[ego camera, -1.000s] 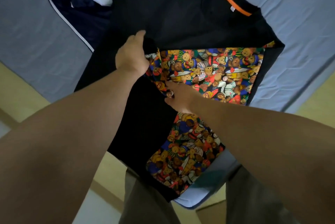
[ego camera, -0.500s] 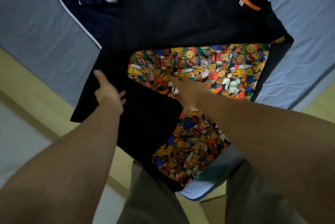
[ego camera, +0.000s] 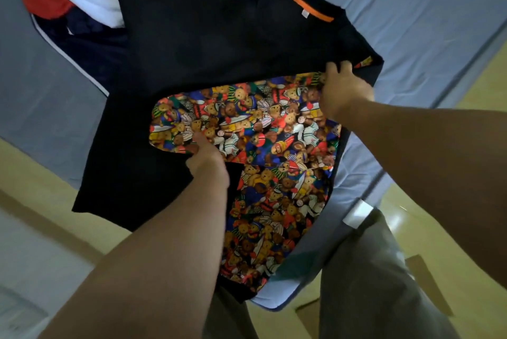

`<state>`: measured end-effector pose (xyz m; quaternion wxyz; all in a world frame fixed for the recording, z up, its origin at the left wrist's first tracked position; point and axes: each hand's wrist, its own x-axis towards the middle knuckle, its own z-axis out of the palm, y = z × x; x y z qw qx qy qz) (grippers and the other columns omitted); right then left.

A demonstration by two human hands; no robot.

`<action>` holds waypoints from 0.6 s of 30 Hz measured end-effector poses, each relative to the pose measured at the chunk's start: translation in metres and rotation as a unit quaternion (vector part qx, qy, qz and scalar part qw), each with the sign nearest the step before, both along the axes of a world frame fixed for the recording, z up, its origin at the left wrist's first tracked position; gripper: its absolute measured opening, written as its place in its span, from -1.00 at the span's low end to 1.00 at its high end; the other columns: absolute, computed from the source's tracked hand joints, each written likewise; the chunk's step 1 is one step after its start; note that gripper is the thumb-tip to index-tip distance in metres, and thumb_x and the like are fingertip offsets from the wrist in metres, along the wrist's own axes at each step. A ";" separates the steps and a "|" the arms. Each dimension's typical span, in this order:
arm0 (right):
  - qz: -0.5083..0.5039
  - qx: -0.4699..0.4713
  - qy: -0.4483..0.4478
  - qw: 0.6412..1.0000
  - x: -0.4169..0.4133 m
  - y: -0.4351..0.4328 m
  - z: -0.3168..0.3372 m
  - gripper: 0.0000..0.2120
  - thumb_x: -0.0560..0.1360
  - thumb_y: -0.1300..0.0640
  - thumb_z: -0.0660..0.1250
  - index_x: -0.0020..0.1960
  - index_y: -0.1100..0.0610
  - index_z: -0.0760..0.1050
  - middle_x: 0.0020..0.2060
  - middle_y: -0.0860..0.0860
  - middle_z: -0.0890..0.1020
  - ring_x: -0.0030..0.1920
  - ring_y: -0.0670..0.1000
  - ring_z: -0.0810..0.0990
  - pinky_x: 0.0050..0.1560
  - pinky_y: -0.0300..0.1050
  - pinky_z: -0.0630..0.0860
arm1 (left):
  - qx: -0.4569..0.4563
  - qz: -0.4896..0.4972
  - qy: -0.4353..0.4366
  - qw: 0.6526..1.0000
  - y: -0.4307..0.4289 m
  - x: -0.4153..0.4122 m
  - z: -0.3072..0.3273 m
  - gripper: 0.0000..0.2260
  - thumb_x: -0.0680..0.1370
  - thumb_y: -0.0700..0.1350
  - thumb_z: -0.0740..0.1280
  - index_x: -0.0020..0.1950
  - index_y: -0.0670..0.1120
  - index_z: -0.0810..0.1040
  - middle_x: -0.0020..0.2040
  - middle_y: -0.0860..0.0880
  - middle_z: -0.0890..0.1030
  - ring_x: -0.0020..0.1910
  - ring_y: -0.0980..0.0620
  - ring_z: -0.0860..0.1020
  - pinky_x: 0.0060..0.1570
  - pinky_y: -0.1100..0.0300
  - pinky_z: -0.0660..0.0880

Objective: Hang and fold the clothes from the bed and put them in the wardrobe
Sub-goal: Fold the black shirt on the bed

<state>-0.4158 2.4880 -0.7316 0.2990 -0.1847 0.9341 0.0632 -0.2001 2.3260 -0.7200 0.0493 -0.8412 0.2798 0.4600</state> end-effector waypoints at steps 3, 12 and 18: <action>-0.043 0.024 -0.031 0.998 -0.019 0.009 0.003 -0.53 0.58 0.16 0.24 0.46 0.20 0.25 0.44 0.23 0.29 0.27 0.33 0.51 0.10 0.15 0.47 | 0.061 -0.071 0.026 0.995 0.083 -0.024 0.003 -0.35 0.46 0.34 0.39 0.32 -0.13 0.48 -0.05 -0.07 0.64 -0.16 -0.02 0.61 -0.08 0.07 0.57; -0.050 -0.032 -0.047 0.997 -0.053 0.055 0.006 -0.75 0.59 0.08 0.10 0.09 0.15 0.50 0.15 0.17 0.57 -0.01 0.22 0.56 -0.09 0.01 0.41 | 0.276 0.013 0.174 0.945 0.215 -0.076 -0.014 -0.77 0.65 0.02 0.30 0.27 -0.01 0.54 -0.28 0.03 0.47 -0.46 0.14 0.40 -0.51 0.32 0.32; -0.152 -0.003 -0.036 0.988 -0.070 0.122 -0.002 -0.63 0.56 0.11 0.12 0.27 0.25 0.47 0.32 0.18 0.38 0.27 0.30 0.45 0.19 0.13 0.42 | 0.248 -0.148 0.131 0.948 0.241 -0.077 -0.023 -0.76 0.58 0.04 0.37 -0.19 -0.06 0.46 -0.36 0.04 0.45 -0.50 0.14 0.39 -0.54 0.32 0.34</action>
